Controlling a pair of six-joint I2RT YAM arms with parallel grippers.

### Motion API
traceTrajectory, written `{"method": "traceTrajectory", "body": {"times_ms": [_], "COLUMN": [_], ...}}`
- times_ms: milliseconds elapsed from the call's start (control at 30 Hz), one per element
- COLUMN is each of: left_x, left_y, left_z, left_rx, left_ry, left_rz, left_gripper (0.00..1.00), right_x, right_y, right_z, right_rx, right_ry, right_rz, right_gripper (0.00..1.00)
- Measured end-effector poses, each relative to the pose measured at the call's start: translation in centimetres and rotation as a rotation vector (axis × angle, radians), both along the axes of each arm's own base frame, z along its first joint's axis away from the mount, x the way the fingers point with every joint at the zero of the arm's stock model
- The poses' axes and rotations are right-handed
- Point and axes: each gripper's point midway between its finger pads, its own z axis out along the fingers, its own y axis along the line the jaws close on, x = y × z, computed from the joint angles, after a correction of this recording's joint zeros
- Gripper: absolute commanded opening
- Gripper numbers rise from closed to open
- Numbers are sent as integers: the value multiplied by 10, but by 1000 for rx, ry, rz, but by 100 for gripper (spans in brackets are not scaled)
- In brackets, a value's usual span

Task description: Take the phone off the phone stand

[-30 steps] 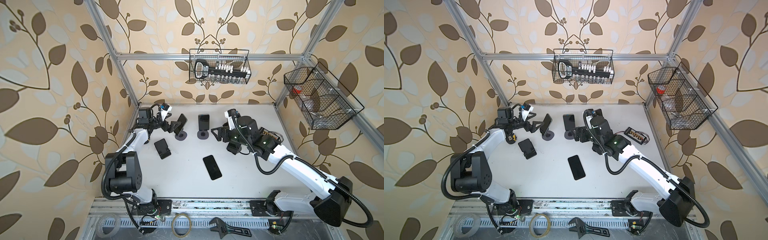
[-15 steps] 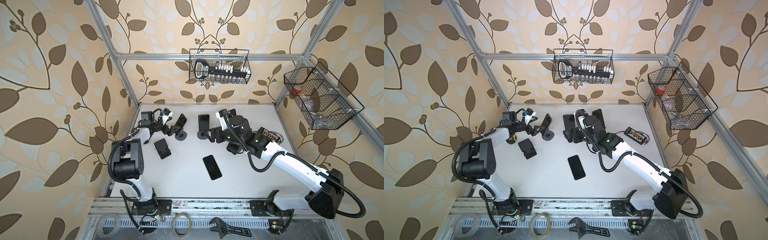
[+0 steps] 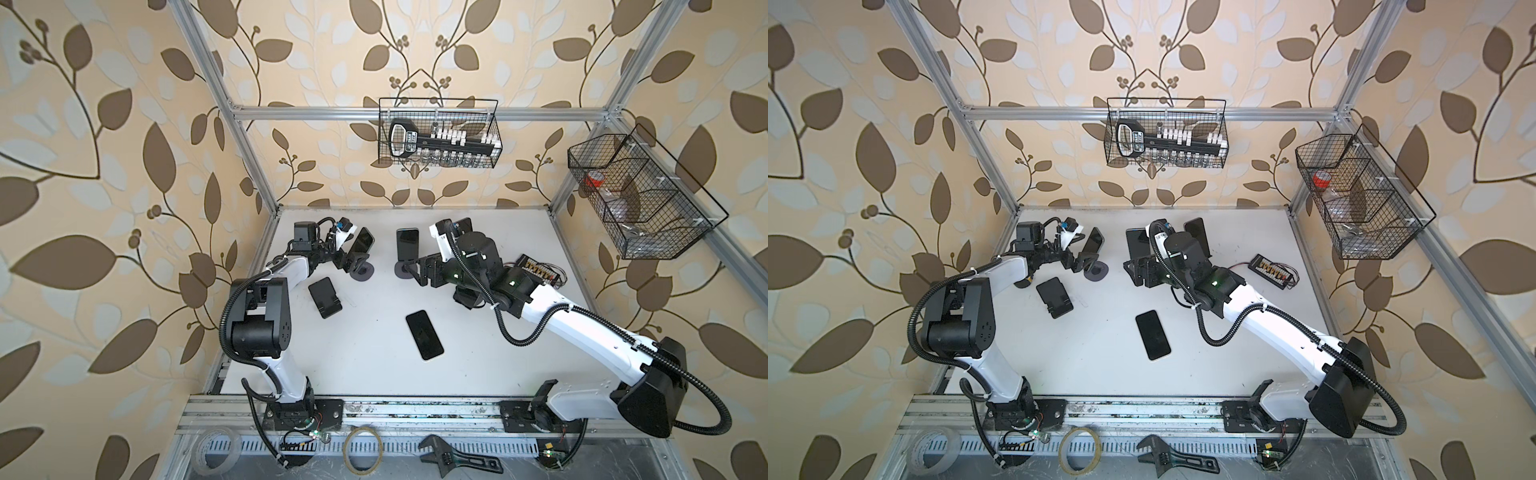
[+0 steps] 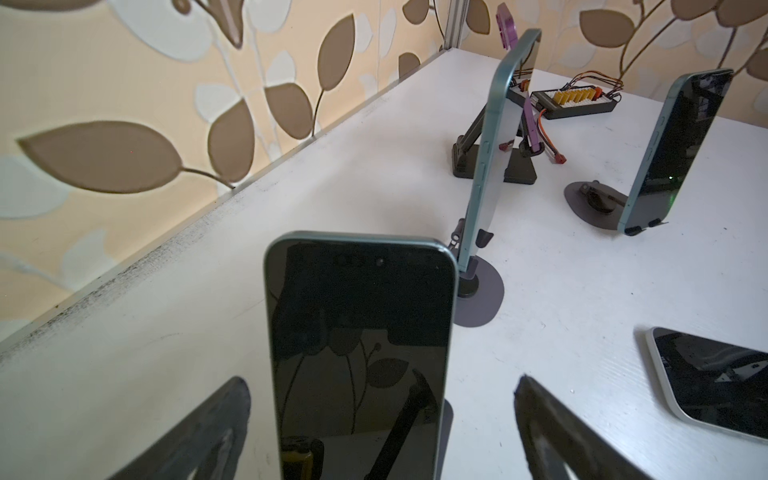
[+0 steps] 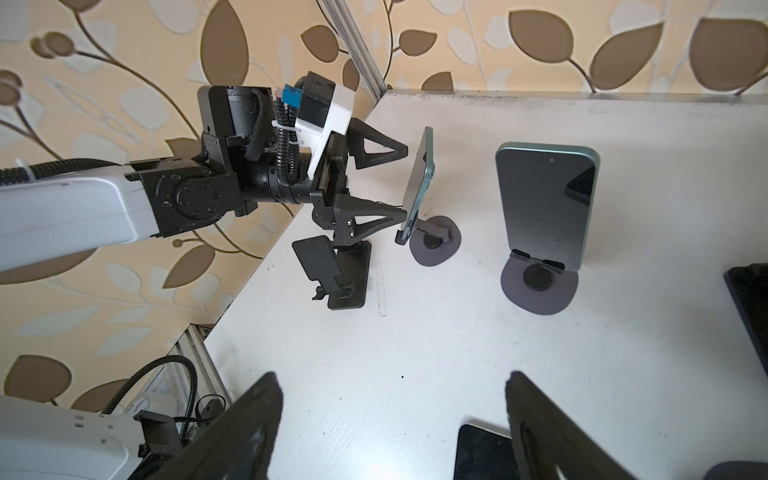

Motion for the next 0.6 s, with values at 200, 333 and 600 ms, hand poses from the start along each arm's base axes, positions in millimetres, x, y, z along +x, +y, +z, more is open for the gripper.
{"method": "traceTrajectory", "body": {"times_ms": [200,333,600], "left_x": [-1,-1,-2], "left_y": [3,5,6], "left_z": [-6,-8,-11], "left_rx": [13,21,27], "left_ry": [25,37,66], "left_rz": [19,29,38], "left_gripper": [99,99,99], "right_x": [-1,-1,0], "right_y": [0,0,0], "right_z": [0,0,0], "right_rx": [0,0,0], "right_ry": [0,0,0], "right_rz": [2,2,2], "right_gripper": [85,85,85]}}
